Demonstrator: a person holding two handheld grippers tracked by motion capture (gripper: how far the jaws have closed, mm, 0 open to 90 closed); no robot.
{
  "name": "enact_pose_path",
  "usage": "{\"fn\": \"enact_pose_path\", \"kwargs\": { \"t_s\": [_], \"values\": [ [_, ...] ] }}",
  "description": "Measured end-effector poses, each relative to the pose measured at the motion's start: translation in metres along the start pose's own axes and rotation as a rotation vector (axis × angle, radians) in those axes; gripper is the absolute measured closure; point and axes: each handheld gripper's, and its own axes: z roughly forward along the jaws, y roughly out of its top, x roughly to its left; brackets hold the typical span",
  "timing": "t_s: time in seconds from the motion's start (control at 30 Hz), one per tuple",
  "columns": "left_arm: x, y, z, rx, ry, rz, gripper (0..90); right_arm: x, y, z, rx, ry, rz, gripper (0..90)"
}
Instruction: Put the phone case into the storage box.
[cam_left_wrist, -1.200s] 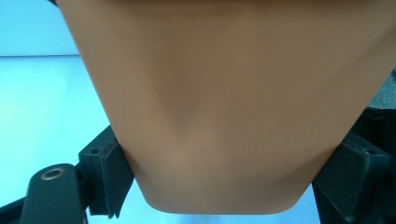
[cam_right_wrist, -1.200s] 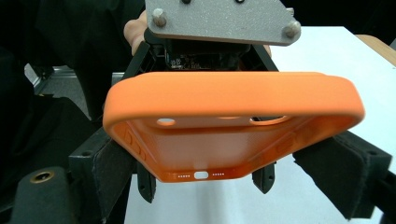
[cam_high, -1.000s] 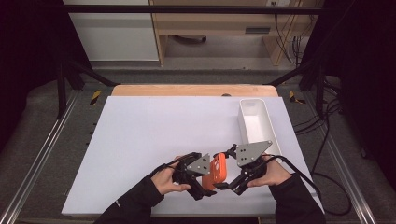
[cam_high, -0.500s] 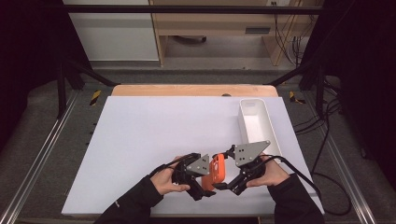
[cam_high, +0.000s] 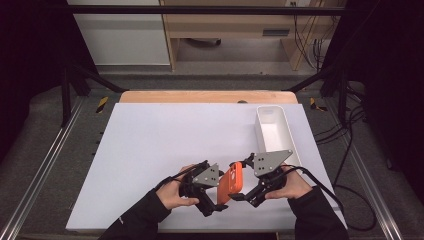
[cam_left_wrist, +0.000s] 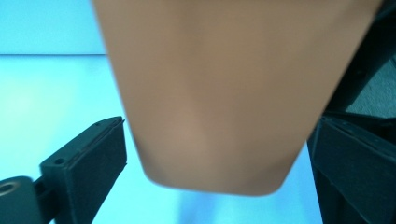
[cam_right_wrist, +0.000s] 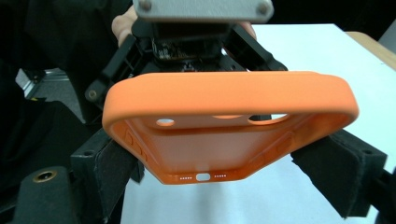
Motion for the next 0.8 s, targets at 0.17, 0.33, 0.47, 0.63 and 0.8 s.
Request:
{"fn": "enact_pose_path", "kwargs": {
  "t_s": [0.17, 0.33, 0.47, 0.63, 0.8],
  "values": [
    [0.005, -0.007, -0.013, -0.041, 0.03, -0.047, 1.4, -0.001, 0.002, -0.004, -0.001, -0.026, 0.001, 15.5],
    [0.009, -0.017, -0.026, -0.073, 0.074, -0.099, 1.3, -0.003, 0.004, -0.011, -0.006, -0.064, 0.009, 15.5],
    [0.013, -0.025, -0.035, -0.1, 0.114, -0.141, 1.3, -0.006, 0.005, -0.016, -0.01, -0.098, 0.013, 15.4],
    [0.018, -0.038, -0.046, -0.132, 0.181, -0.212, 1.3, -0.008, 0.006, -0.023, -0.022, -0.139, 0.032, 15.4],
    [0.023, -0.051, -0.057, -0.146, 0.263, -0.262, 1.3, -0.01, 0.007, -0.028, -0.021, -0.168, 0.048, 15.5]
  ]
}}
